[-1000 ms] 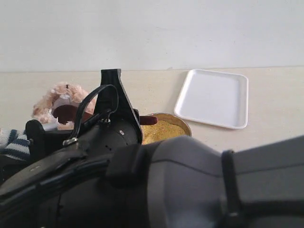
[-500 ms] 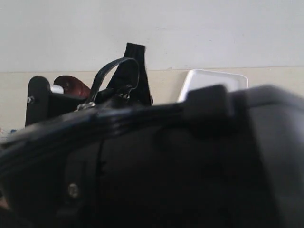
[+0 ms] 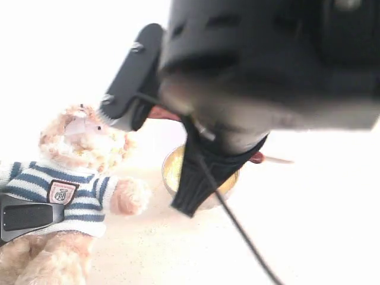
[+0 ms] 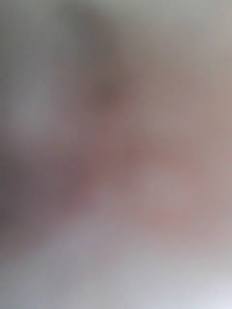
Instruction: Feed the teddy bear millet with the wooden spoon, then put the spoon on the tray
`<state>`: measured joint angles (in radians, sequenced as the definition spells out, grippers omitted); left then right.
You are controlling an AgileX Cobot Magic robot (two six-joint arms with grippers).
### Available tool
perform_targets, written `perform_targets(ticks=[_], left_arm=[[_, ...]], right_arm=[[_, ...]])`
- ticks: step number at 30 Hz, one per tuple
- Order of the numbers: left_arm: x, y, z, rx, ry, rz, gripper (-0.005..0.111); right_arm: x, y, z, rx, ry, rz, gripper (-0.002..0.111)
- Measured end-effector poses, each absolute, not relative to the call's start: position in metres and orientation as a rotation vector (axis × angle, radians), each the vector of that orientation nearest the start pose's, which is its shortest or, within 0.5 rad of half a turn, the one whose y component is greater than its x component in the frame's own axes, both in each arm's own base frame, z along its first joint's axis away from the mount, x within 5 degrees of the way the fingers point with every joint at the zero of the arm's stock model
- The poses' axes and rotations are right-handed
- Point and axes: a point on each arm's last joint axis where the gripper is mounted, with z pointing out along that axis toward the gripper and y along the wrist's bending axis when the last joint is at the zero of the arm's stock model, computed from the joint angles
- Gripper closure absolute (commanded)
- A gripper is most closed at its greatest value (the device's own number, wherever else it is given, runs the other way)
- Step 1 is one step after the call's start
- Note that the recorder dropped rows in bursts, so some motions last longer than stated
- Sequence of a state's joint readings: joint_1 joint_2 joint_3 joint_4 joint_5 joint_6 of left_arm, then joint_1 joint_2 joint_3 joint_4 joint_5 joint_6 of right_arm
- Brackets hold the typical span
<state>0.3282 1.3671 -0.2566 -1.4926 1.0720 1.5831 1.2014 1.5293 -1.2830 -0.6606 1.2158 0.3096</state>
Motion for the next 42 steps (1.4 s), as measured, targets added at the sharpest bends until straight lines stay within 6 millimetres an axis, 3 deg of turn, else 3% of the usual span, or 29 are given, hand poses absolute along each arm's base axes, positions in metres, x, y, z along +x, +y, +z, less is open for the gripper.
perform_targets(ticks=[10, 24, 42], left_arm=[[0.165, -0.028, 0.164, 0.099, 2.263, -1.171, 0.102], [0.165, -0.028, 0.164, 0.099, 2.263, -1.171, 0.102], [0.165, -0.028, 0.164, 0.099, 2.263, -1.171, 0.102]], right_arm=[[0.198, 0.234, 0.300, -1.385, 2.290, -0.537, 0.104], [0.233, 0.248, 0.236, -1.557, 2.282, -0.846, 0.104], [0.255, 0.251, 0.201, -1.699, 2.169, -1.082, 0.104]])
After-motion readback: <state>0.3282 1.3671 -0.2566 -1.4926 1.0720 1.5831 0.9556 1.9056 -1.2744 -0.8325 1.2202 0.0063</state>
